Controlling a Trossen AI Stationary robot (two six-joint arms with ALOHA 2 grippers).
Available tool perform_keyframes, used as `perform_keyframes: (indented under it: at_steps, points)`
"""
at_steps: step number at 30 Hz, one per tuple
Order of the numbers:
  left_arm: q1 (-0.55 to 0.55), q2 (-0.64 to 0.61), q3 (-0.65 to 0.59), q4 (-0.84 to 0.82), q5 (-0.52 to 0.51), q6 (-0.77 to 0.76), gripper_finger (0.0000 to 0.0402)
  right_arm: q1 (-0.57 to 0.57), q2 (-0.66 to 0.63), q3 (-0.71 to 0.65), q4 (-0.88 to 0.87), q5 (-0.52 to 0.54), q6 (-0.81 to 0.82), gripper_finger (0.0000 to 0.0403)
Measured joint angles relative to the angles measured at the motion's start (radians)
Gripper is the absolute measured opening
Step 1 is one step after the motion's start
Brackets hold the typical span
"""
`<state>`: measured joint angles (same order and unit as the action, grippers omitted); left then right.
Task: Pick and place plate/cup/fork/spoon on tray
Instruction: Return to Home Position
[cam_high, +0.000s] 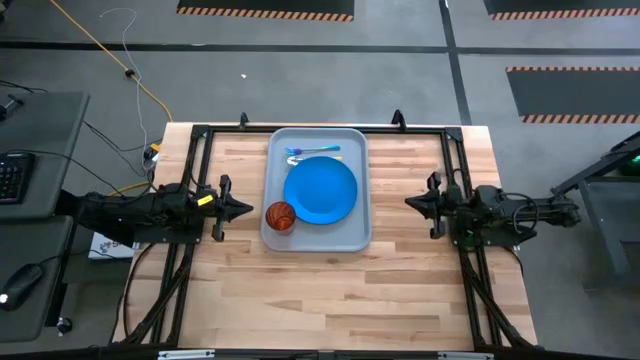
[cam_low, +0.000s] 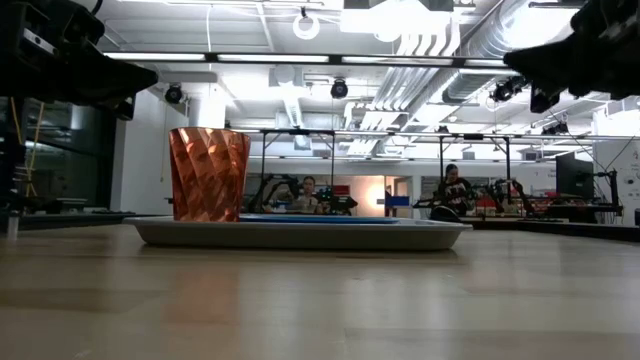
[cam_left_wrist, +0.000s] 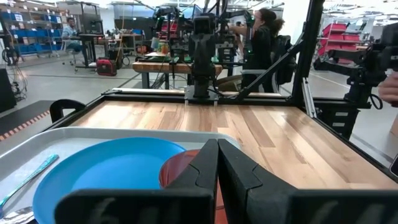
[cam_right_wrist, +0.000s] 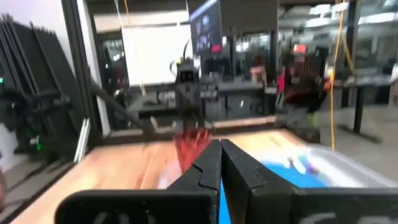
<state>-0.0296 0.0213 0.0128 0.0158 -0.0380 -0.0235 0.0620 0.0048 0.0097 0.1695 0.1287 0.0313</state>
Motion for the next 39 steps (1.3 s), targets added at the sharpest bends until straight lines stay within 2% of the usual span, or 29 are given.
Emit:
perform_keyframes:
  at_steps: [4,9,15,39]
  points:
    - [0.0,0.0,0.0,0.0,0.0,0.0,0.0001,0.0,0.0,0.0,-0.122,-0.006,0.061,0.0]
    - [0.0,0.0,0.0,0.0,0.0,0.0,0.0001,-0.001,0.021,0.0,-0.14,-0.027,0.156,0.0]
    - [0.0,0.0,0.0,0.0,0.0,0.0,0.0001,-0.001,0.024,0.0,-0.141,-0.029,0.077,0.0]
    - [0.0,0.0,0.0,0.0,0.0,0.0,0.0001,-0.001,0.024,0.001,-0.144,-0.028,0.073,0.0]
